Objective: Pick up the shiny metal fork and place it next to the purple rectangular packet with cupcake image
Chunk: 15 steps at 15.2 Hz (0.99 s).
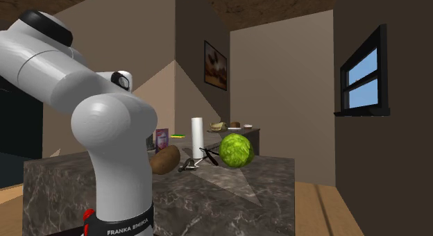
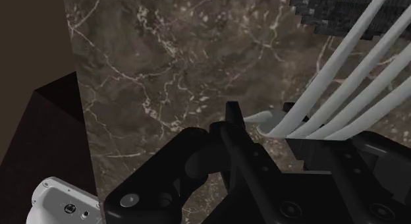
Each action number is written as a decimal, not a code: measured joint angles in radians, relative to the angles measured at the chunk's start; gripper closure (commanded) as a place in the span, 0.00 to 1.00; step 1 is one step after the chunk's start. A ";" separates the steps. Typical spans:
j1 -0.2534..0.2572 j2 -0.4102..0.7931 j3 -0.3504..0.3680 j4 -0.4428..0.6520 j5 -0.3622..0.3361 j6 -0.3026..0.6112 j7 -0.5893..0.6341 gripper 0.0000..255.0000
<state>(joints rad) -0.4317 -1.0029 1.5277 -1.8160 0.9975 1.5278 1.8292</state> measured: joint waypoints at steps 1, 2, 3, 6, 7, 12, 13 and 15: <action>-0.001 -0.005 0.007 -0.003 0.006 0.007 -0.001 1.00; -0.004 -0.010 0.017 -0.009 0.014 0.017 -0.004 1.00; -0.006 -0.015 0.024 -0.014 0.020 0.024 -0.007 1.00; -0.003 -0.024 0.032 -0.032 0.036 0.040 -0.015 1.00; -0.007 -0.028 0.038 -0.036 0.042 0.037 -0.020 1.00; -0.009 -0.067 0.069 -0.061 0.087 0.055 -0.036 1.00; -0.004 -0.074 0.073 -0.069 0.096 0.066 -0.039 1.00; -0.016 -0.091 0.089 -0.069 0.116 0.060 -0.047 1.00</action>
<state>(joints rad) -0.4477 -1.0943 1.6166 -1.8851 1.1135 1.5875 1.7824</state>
